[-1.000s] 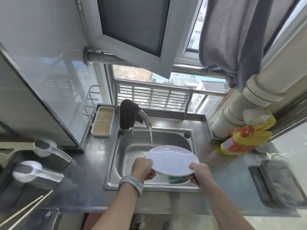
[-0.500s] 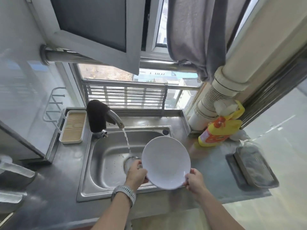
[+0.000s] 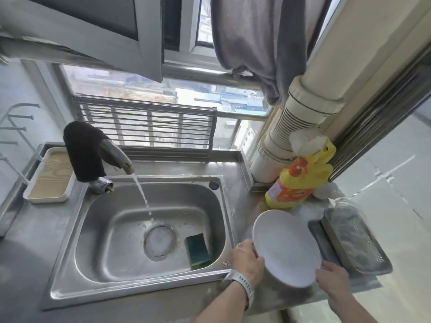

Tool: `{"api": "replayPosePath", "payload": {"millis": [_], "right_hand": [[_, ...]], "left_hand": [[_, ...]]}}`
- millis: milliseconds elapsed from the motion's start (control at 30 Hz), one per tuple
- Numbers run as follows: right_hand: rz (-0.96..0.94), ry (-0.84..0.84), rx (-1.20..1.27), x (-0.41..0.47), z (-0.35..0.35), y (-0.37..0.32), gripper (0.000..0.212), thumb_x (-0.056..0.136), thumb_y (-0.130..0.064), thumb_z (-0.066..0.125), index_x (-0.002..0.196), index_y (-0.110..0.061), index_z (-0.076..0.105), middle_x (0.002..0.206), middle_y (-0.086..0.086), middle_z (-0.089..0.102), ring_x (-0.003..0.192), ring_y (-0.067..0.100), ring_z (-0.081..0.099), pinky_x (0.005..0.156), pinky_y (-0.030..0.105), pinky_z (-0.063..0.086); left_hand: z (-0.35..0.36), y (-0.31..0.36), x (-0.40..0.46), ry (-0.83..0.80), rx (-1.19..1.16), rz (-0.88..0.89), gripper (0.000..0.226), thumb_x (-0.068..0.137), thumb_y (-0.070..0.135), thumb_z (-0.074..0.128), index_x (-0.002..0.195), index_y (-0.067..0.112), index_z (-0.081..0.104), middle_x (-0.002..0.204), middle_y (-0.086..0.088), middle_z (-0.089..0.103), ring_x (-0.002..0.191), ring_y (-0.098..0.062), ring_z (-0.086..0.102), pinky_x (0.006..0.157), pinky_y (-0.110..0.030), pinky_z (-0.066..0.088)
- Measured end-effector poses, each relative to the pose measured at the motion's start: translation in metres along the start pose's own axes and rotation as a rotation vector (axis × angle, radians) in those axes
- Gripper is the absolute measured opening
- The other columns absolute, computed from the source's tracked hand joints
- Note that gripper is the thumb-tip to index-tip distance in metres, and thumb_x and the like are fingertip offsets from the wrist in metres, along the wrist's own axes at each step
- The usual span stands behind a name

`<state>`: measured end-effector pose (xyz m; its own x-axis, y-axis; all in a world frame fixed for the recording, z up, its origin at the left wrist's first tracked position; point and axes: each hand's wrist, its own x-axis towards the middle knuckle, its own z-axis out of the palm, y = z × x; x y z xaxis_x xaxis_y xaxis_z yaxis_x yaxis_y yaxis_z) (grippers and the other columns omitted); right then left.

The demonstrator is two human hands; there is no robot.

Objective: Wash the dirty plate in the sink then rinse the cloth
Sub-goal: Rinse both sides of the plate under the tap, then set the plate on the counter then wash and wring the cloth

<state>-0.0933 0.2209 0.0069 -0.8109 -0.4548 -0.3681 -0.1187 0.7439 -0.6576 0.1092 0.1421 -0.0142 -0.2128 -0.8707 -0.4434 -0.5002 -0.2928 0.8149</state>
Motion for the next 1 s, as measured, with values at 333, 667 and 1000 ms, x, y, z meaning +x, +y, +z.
{"api": "replayPosePath", "payload": {"millis": [333,667,1000], "right_hand": [[0.013,0.046,-0.061,0.016,0.004,0.010,0.043,0.066,-0.025,0.071,0.096,0.006,0.070,0.073,0.014,0.066,0.068,0.026,0.060,0.060,0.025,0.050],[-0.464,-0.205,-0.042,-0.130,0.055,-0.159,0.006,0.089,-0.021,0.072,0.095,-0.019,0.071,0.090,0.001,0.072,0.086,0.022,0.068,0.085,0.043,0.054],[-0.506,-0.800,0.070,-0.246,0.218,-0.365,0.036,0.099,-0.042,0.050,0.095,-0.012,0.070,0.092,0.004,0.074,0.091,0.027,0.069,0.091,0.046,0.054]], "left_hand": [[-0.007,-0.009,0.002,-0.047,0.091,0.005,0.018,0.084,0.029,0.066,0.102,0.026,0.065,0.102,0.001,0.071,0.104,-0.022,0.066,0.094,-0.032,0.053],[-0.178,0.023,-0.039,0.220,-0.108,-0.033,0.032,0.090,0.044,0.055,0.080,0.020,0.072,0.076,0.005,0.075,0.075,-0.015,0.072,0.074,-0.034,0.062],[-0.382,0.011,-0.010,0.741,-1.114,-0.409,0.029,0.093,0.030,0.053,0.090,0.007,0.070,0.067,-0.008,0.062,0.053,-0.021,0.054,0.050,-0.029,0.041]]}}
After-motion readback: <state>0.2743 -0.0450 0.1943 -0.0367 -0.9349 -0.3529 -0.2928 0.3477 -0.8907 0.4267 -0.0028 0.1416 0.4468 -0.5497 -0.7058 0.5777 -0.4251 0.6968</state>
